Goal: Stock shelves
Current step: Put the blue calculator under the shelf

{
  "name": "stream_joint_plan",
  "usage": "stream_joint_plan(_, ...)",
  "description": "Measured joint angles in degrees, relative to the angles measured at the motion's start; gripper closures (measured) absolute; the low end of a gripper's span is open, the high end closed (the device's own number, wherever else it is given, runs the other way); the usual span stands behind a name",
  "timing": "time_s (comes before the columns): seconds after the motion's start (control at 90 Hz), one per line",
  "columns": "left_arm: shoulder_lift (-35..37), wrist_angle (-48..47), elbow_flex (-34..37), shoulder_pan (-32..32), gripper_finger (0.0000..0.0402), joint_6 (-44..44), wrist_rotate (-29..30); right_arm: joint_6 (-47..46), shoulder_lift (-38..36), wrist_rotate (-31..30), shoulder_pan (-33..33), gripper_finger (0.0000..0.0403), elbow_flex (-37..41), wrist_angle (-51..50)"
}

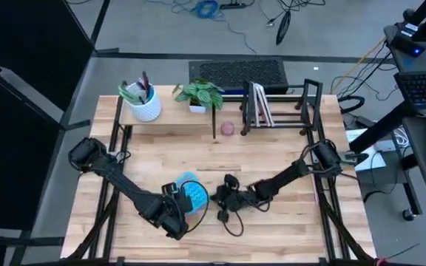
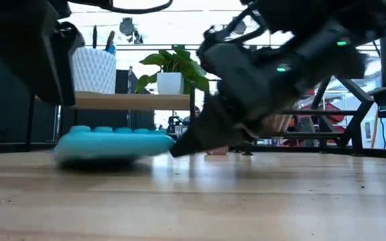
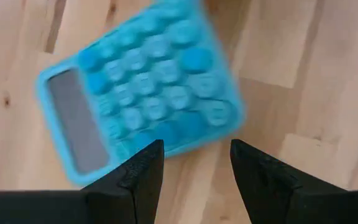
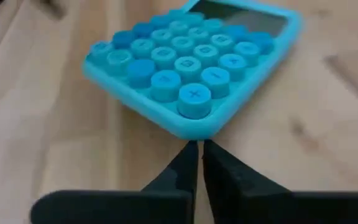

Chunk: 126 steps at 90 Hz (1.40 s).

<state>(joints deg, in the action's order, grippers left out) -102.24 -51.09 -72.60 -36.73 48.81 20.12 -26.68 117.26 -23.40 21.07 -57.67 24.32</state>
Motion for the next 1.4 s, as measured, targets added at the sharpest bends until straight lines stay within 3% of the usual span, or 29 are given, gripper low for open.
stream_joint_plan(0.144,0.0,0.1,0.0,-1.4,0.0228,2.3,0.1,0.4,0.0,-0.1,-2.1,0.0401,-0.1,2.9)
stream_joint_plan(0.344,0.0,4.5,0.0,-2.5,0.0228,5.2,0.2,3.4,-1.3,-0.1,-2.9,0.0401,0.0,-0.6)
stream_joint_plan(0.522,0.0,15.7,0.7,-3.2,0.0228,7.9,-0.4,3.1,-6.2,-0.3,-0.2,0.0401,0.0,-10.1)
stream_joint_plan(0.744,-1.4,29.0,1.9,-3.2,0.0228,4.4,0.8,-1.7,-11.6,-2.4,5.4,0.0401,0.0,-18.8)
stream_joint_plan(1.1,-7.4,27.6,2.1,0.6,0.0228,0.1,1.0,-10.3,-11.8,-14.2,12.7,0.0401,0.0,-24.2)
stream_joint_plan(1.4,-9.8,13.9,2.0,0.8,0.0228,5.3,-0.2,-12.1,-11.8,-15.5,13.8,0.0401,0.0,-24.8)
